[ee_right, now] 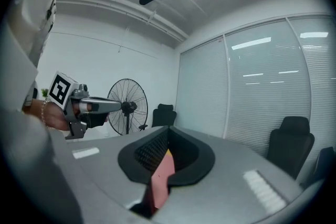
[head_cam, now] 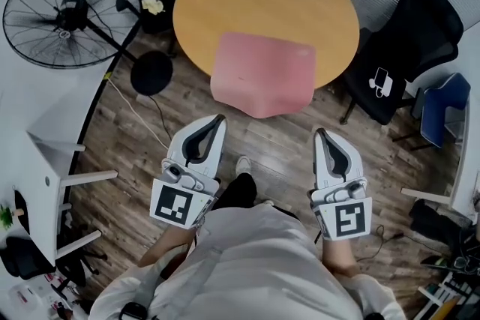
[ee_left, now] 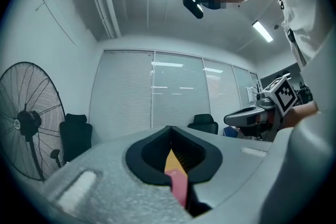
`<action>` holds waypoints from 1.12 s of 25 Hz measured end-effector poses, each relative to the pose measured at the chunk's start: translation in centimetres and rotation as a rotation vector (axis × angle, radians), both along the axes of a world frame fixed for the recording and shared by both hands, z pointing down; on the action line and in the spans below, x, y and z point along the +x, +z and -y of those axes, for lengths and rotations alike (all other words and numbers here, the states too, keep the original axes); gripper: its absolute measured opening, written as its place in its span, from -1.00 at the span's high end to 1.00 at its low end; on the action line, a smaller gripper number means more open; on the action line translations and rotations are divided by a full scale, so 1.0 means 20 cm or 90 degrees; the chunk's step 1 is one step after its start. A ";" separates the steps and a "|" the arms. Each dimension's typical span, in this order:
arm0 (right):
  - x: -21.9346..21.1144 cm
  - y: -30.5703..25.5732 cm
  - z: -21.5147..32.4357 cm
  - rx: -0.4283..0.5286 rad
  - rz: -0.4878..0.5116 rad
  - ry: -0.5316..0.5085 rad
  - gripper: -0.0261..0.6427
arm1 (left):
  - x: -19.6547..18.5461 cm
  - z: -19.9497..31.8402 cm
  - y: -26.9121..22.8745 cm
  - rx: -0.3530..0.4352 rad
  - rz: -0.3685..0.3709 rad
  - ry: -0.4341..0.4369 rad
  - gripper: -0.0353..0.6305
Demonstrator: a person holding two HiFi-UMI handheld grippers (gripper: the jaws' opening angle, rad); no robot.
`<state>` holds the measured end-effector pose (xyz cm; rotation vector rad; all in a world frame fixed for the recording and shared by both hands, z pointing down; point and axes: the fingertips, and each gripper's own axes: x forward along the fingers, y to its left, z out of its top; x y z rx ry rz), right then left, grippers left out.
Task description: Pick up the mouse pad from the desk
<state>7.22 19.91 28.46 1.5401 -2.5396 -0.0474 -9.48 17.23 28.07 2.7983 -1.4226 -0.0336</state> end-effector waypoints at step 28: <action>-0.10 0.03 0.41 0.008 -0.014 0.024 0.91 | -0.09 0.42 0.08 -0.015 -0.003 0.033 0.88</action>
